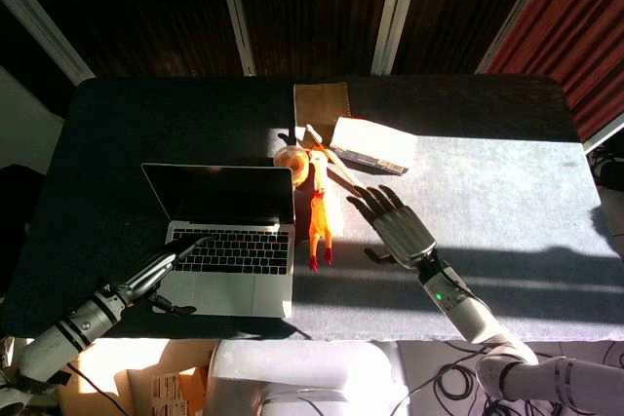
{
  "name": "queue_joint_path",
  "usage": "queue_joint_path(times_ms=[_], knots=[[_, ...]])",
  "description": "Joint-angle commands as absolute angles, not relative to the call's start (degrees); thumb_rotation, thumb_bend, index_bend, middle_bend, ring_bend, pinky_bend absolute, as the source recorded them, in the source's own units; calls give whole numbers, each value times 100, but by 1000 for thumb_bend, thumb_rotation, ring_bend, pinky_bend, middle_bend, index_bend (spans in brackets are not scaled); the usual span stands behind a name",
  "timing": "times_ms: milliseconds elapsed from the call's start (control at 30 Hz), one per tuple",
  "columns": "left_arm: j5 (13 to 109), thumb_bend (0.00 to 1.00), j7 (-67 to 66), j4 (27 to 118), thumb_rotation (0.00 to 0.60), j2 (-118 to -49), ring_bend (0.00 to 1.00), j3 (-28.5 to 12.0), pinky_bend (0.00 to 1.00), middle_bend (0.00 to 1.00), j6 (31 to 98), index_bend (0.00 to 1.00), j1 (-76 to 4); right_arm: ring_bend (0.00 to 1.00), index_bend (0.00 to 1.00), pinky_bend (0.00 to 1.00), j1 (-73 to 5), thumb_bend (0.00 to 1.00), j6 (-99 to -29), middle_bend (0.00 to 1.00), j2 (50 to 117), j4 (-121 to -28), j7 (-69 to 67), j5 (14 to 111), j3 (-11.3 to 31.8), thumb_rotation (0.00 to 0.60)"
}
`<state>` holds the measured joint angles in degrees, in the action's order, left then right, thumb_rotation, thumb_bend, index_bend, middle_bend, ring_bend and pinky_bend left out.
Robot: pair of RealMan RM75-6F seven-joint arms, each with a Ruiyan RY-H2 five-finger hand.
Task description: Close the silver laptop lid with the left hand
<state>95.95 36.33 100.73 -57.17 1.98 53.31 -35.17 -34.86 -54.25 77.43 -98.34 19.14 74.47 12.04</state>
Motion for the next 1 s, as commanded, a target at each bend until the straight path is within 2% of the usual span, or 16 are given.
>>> queue_joint_path(times_ms=[33,167,233,333,400,500,667,833,1000], knots=[[9533,87,3554,10135,600,-5710,42,218,136,71,5348,0,-3509,0,0,0,-3481,257,-5475,1,7699,-9865,1874,7456,1161,600],[9435,87,3531,10170,600,-5706,48,181,140,77,5427,0,-3502,0,0,0,-3439,256,-5594,1,7599,-9889,1814,7547,1075,600],[9289,86,3519,10137,600,-5751,61,46,160,89,5722,0,-3406,0,0,0,-3324,257,-5775,1,7461,-9940,1737,7698,985,600],[8685,90,2364,9929,600,-6117,99,-443,242,115,6646,0,-3068,0,0,0,-3029,257,-6156,1,7181,-9930,1543,8011,761,600],[8466,99,1753,9837,600,-6416,106,-727,255,119,7133,0,-2968,0,0,0,-2746,257,-6433,2,6943,-9862,1383,8180,536,600],[8173,168,1491,9700,600,-6554,112,-1077,255,133,7282,0,-3050,0,0,0,-2362,257,-6739,2,6686,-9657,1012,8302,247,600],[7754,360,995,9322,600,-6915,146,-1603,250,184,7073,22,-3515,0,0,0,-1886,257,-7124,2,6515,-9191,354,8511,-100,600],[7397,397,719,8819,600,-7289,146,-1775,228,186,6363,60,-4060,0,0,0,-1654,257,-7154,4,6234,-9112,-60,8562,-303,600],[7041,426,857,8394,600,-7493,158,-1719,221,236,5601,139,-4353,0,0,0,-1519,257,-7336,4,6118,-9107,-109,8641,-301,600]])
